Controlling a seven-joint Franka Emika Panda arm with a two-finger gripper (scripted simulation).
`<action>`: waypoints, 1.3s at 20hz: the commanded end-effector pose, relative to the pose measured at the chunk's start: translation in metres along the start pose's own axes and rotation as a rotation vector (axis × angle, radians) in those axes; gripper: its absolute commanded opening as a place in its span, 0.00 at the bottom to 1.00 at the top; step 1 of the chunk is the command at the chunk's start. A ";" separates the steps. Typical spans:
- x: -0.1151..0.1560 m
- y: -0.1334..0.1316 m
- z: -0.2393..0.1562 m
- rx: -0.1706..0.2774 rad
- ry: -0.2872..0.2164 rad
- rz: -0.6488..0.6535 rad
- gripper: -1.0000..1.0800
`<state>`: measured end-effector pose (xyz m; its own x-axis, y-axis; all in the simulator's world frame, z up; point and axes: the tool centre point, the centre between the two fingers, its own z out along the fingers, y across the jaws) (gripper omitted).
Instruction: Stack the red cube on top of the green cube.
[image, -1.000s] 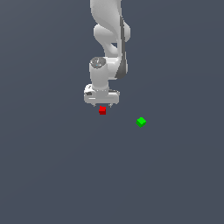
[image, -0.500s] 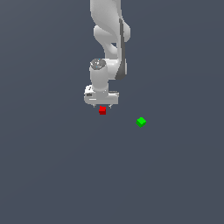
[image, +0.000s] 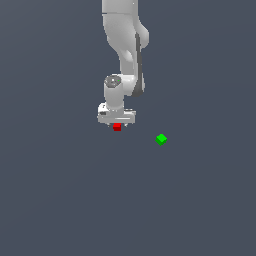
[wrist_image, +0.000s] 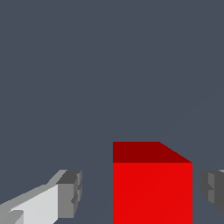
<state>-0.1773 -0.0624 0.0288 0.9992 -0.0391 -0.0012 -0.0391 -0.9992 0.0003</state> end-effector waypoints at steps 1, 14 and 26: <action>0.000 0.000 0.005 0.000 0.001 0.000 0.96; 0.000 0.000 0.005 0.000 0.001 0.001 0.00; -0.001 0.000 -0.027 0.001 0.001 0.001 0.00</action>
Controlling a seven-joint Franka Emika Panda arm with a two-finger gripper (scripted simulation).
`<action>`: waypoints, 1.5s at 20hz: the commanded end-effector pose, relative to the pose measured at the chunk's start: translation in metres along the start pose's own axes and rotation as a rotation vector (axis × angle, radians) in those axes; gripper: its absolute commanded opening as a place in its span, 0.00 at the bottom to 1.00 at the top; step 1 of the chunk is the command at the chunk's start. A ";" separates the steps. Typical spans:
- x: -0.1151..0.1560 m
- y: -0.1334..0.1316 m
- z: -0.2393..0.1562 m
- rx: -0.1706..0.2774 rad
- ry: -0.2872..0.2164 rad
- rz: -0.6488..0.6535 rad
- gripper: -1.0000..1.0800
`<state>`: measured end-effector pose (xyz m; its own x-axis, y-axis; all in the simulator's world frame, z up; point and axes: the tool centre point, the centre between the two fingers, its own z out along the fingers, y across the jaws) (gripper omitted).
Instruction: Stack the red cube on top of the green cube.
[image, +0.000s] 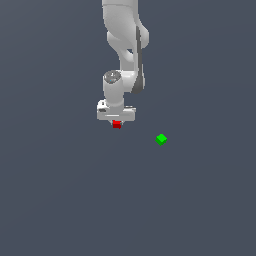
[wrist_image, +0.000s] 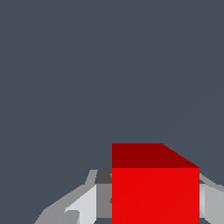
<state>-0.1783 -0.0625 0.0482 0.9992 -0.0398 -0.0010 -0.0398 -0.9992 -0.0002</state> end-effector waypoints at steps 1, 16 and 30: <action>0.000 0.000 -0.013 0.000 0.001 0.000 0.00; 0.001 0.000 -0.072 0.000 0.001 0.000 0.00; 0.014 -0.041 -0.061 0.001 0.001 0.000 0.00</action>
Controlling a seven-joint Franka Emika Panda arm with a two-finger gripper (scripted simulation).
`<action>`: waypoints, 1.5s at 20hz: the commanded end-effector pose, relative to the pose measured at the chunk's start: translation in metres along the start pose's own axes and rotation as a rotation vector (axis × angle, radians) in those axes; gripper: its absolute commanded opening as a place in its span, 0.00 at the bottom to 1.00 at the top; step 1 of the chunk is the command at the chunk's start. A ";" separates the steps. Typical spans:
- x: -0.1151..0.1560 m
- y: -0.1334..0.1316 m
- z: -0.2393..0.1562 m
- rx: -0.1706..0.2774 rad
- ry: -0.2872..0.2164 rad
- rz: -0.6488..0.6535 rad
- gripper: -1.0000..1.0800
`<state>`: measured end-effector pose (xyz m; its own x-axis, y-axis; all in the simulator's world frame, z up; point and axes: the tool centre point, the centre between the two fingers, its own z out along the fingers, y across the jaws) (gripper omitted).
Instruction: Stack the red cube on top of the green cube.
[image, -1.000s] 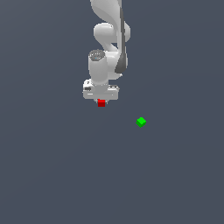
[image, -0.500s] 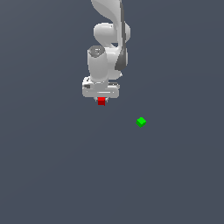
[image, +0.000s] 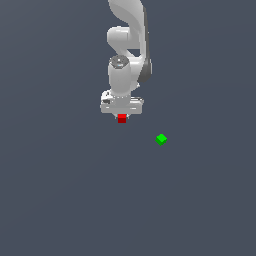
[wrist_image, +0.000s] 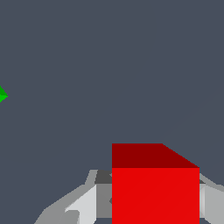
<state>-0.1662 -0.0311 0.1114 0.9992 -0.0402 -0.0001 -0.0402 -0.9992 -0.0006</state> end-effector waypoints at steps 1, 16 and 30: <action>0.005 -0.017 0.003 0.001 0.001 -0.001 0.00; 0.052 -0.158 0.035 0.001 0.000 0.000 0.00; 0.074 -0.214 0.047 -0.001 0.000 -0.001 0.00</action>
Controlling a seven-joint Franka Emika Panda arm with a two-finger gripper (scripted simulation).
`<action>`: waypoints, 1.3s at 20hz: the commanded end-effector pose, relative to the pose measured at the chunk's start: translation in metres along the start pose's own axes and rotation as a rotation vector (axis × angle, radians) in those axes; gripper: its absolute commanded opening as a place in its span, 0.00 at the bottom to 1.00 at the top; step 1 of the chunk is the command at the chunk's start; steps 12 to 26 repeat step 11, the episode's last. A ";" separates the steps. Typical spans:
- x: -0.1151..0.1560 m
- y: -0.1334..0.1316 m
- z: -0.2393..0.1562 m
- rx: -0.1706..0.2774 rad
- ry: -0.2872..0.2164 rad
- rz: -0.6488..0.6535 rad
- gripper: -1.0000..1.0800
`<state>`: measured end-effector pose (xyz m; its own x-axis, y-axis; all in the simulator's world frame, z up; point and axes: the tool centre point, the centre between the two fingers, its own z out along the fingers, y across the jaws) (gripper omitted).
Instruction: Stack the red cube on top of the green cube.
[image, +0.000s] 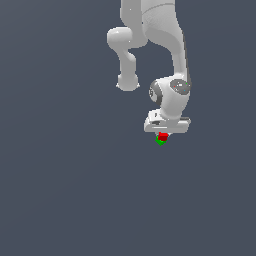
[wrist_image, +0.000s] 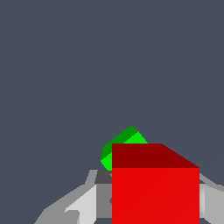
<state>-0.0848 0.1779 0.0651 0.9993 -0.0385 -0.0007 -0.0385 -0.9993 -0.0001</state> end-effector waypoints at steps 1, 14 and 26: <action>0.001 -0.002 0.000 0.000 0.001 0.001 0.00; 0.001 -0.002 0.000 0.000 0.001 0.001 0.96; 0.001 -0.002 0.000 0.000 0.001 0.001 0.96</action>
